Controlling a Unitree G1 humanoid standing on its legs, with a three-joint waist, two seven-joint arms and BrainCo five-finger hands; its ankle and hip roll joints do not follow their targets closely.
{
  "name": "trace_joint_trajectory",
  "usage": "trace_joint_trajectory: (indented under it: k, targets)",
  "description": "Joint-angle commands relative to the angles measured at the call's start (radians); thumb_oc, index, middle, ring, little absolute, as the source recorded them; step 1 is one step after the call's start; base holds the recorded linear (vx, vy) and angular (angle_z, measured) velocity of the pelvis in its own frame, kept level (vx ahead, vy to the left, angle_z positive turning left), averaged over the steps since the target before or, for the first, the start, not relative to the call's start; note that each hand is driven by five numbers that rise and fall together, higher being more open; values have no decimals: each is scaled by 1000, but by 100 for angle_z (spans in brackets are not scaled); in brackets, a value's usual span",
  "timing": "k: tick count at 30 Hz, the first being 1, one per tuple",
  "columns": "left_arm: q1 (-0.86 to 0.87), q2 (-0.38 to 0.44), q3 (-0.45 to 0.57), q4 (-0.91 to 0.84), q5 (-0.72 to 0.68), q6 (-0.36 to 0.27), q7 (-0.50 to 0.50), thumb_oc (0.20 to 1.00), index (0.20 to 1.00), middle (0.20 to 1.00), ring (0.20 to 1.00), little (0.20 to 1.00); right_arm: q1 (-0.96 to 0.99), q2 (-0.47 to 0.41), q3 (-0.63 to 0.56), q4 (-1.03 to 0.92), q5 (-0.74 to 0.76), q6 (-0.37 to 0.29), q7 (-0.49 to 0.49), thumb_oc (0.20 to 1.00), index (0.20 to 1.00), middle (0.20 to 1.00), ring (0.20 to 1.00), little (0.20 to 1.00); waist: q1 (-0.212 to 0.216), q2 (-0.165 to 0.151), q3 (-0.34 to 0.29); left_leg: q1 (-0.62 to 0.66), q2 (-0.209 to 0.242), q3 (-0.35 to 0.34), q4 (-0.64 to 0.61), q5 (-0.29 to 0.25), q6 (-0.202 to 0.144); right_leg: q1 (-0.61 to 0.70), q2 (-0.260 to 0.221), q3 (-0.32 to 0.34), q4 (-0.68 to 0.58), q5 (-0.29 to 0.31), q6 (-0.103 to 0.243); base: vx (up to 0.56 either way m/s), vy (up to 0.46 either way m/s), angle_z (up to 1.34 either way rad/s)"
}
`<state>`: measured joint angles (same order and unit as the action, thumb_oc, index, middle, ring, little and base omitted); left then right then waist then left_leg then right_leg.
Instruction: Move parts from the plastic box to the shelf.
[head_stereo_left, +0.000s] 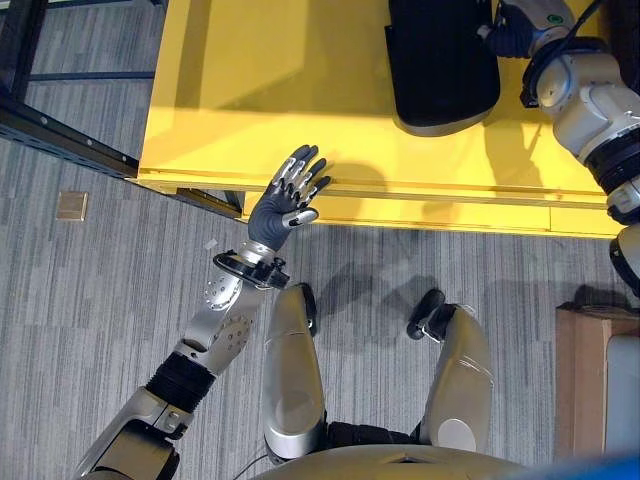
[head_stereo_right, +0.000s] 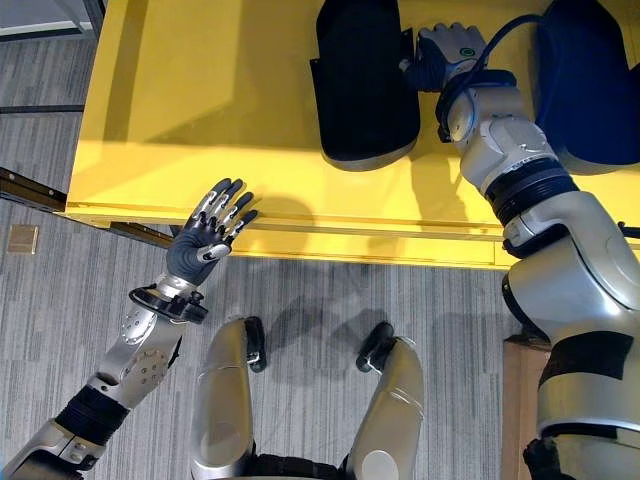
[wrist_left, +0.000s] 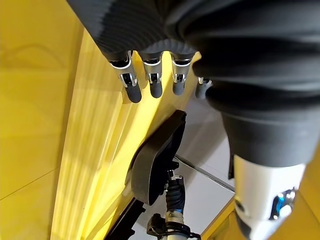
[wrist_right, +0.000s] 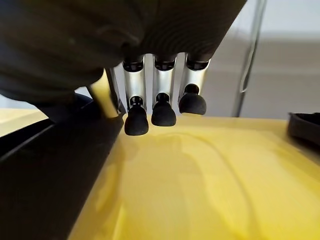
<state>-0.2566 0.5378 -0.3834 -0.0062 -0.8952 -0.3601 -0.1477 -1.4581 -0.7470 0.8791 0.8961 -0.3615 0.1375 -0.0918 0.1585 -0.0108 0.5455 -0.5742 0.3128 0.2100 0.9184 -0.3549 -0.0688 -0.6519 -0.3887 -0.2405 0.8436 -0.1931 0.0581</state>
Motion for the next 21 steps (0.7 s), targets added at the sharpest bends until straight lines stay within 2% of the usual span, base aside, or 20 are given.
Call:
trace_joint_trajectory:
  k: [1, 8, 13, 17, 21]
  targets:
    - [-26, 31, -20, -55, -29, -51, -29, 1000, 1000, 1000, 1000, 1000, -184, 1, 2, 66, 49, 25, -84, 200, 200, 200, 200, 200, 26, 35, -26, -31, -18, -56, -122, 64, 13, 21, 23, 0, 102, -118, -1, 0, 0, 0]
    - [-33, 26, -27, -55, -47, -35, -24, 1000, 1000, 1000, 1000, 1000, -185, 4, -7, 83, 93, 28, -87, 200, 200, 200, 200, 200, 23, 46, -26, -35, -27, -58, -123, 65, 14, 17, 26, 7, 124, -137, -10, 27, 9, -1]
    - [-40, 27, -28, -50, -67, -30, -24, 1000, 1000, 1000, 1000, 1000, -173, 19, -33, 85, 223, 52, -127, 200, 200, 200, 200, 200, 21, 52, -26, -43, -27, -58, -117, 64, 12, 13, 28, 8, 133, -146, -14, 41, 7, 1]
    - [-49, 26, -31, -45, -68, -25, -22, 1000, 1000, 1000, 1000, 1000, -177, 40, -45, 92, 158, 21, -130, 200, 200, 200, 200, 200, 22, 59, -25, -52, -33, -61, -104, 57, 14, 7, 31, 11, 144, -154, -17, 43, 21, 1]
    - [-54, 28, -37, -40, -71, -36, -3, 1000, 1000, 1000, 1000, 1000, -172, 43, -35, 85, 163, 20, -137, 200, 200, 200, 200, 200, 23, 63, -25, -58, -34, -62, -98, 55, 16, 2, 28, 14, 152, -157, -17, 33, 18, 6]
